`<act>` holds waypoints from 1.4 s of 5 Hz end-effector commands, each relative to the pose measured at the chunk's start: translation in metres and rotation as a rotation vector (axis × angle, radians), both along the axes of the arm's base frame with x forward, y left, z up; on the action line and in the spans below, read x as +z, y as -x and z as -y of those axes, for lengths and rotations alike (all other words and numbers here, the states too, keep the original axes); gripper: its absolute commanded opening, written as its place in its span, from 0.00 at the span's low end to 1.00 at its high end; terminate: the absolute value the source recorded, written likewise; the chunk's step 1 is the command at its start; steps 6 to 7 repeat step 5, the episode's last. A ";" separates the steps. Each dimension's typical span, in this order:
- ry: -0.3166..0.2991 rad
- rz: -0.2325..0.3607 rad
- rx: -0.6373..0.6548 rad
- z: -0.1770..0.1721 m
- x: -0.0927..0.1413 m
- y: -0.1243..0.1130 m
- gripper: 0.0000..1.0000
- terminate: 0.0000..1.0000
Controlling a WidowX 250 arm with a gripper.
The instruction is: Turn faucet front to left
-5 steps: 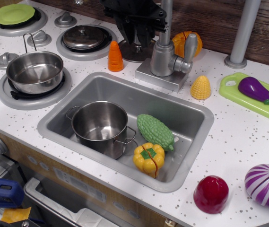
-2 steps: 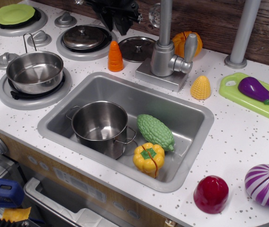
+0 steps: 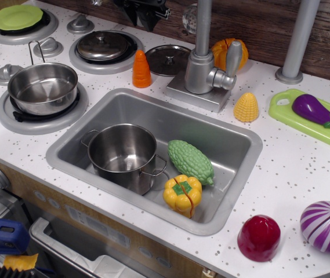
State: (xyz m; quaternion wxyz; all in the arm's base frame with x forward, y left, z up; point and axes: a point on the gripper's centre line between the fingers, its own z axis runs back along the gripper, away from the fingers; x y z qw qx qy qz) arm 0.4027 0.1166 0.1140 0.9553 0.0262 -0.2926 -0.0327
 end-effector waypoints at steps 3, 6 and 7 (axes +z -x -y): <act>-0.040 0.124 -0.018 -0.018 0.017 -0.031 0.00 0.00; -0.038 0.107 -0.025 -0.018 0.017 -0.037 0.00 1.00; -0.038 0.107 -0.025 -0.018 0.017 -0.037 0.00 1.00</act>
